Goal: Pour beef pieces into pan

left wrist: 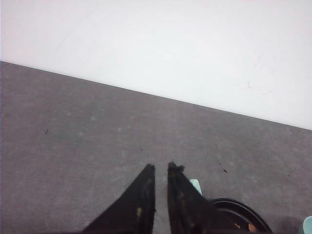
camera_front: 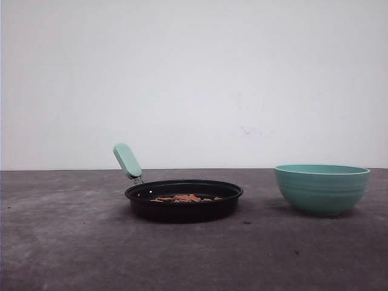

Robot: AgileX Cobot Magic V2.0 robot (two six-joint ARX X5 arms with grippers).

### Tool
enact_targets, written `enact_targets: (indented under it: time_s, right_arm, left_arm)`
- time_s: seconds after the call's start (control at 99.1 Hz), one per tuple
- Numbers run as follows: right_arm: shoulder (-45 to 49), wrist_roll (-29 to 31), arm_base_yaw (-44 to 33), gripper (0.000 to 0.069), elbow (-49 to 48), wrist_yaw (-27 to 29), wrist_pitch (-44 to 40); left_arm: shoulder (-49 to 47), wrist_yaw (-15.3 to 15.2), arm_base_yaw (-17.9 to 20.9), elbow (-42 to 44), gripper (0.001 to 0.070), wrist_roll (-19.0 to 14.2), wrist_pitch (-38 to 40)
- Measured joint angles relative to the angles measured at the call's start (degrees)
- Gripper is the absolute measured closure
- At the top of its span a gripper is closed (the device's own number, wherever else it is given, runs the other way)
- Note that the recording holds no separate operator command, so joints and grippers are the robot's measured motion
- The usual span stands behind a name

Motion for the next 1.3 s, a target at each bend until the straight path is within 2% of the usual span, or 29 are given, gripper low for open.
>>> enact_targets:
  time_s: [0.504, 0.585, 0.676, 0.747, 0.847, 0.948, 1.069, 1.14, 1.301]
  right_arm:
    - [0.0, 0.0, 0.0, 0.068, 0.0, 0.0, 0.02]
    - [0.0, 0.0, 0.0, 0.068, 0.0, 0.0, 0.04]
    - [0.0, 0.0, 0.0, 0.068, 0.0, 0.0, 0.04]
    - [0.0, 0.0, 0.0, 0.068, 0.0, 0.0, 0.04]
    - [0.0, 0.0, 0.0, 0.068, 0.0, -0.02, 0.09]
    - [0.0, 0.0, 0.0, 0.068, 0.0, 0.0, 0.09]
    - [0.0, 0.0, 0.0, 0.068, 0.0, 0.0, 0.09]
    - [0.0, 0.0, 0.0, 0.068, 0.0, 0.0, 0.09]
    - [0.0, 0.0, 0.0, 0.068, 0.0, 0.0, 0.11]
  left_arm:
    - [-0.17, 0.0, 0.0, 0.0, 0.0688, 0.07, -0.04]
    - [-0.74, -0.04, 0.0, 0.0, 0.0688, 1.62, 0.07]
    - [-2.16, 0.02, 0.61, -1.22, 0.0688, 4.83, 2.4]
    - [-4.85, 1.42, 2.47, -5.92, 0.0688, 8.63, 7.72]
    - [-9.88, 6.64, 5.75, -17.16, 0.0688, 11.43, 16.72]
    - [-17.07, 10.78, 8.2, -30.62, 0.0688, 11.32, 22.82]
    - [-26.97, 14.91, 10.84, -41.72, 0.0688, 10.14, 22.97]
    - [-30.29, 15.72, 12.0, -45.46, 0.0688, 9.33, 23.19]
    - [-30.1, 15.91, 12.74, -50.18, 0.0688, 8.74, 22.05]
